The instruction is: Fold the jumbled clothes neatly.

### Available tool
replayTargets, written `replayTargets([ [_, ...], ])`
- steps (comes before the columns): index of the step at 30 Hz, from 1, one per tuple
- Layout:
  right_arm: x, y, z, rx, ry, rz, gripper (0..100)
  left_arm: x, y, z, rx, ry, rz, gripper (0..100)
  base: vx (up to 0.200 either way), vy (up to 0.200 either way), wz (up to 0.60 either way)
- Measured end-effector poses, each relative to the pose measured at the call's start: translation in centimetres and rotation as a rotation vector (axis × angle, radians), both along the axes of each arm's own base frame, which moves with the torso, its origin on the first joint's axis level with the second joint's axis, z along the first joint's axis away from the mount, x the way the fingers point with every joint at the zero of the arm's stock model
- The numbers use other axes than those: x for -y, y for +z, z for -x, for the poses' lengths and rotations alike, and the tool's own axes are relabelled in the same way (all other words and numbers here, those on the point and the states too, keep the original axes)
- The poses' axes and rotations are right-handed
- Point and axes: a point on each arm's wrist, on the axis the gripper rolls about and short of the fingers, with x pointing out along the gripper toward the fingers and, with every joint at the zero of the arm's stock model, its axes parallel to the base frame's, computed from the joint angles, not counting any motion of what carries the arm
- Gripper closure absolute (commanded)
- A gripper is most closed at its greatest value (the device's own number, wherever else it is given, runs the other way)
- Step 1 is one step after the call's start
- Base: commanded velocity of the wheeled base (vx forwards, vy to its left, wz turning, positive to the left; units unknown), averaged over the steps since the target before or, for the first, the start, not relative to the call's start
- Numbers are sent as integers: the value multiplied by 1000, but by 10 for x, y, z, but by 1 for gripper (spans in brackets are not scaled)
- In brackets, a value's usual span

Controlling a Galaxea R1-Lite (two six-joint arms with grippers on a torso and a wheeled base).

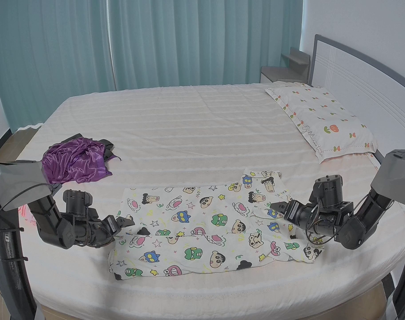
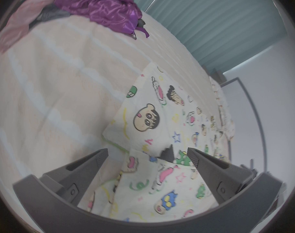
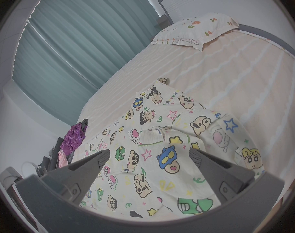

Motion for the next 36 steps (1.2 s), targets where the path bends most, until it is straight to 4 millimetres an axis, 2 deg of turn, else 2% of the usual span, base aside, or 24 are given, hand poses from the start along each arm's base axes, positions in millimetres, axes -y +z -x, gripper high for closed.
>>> replayTargets([
  [6,18,-16,-13,20,113,151,0,-10,15,5,80,31,57,0,0,0,0],
  [19,56,-43,-73,85,211,151,0,-12,16,17,170,38,61,0,0,0,0],
  [30,59,-54,-86,98,233,125,0,-11,11,20,156,34,58,0,0,0,0],
  [31,59,-55,-88,100,233,125,100,-11,11,21,157,34,58,0,0,0,0],
  [36,58,-59,-92,107,230,125,100,-11,11,21,170,33,58,0,0,0,0],
])
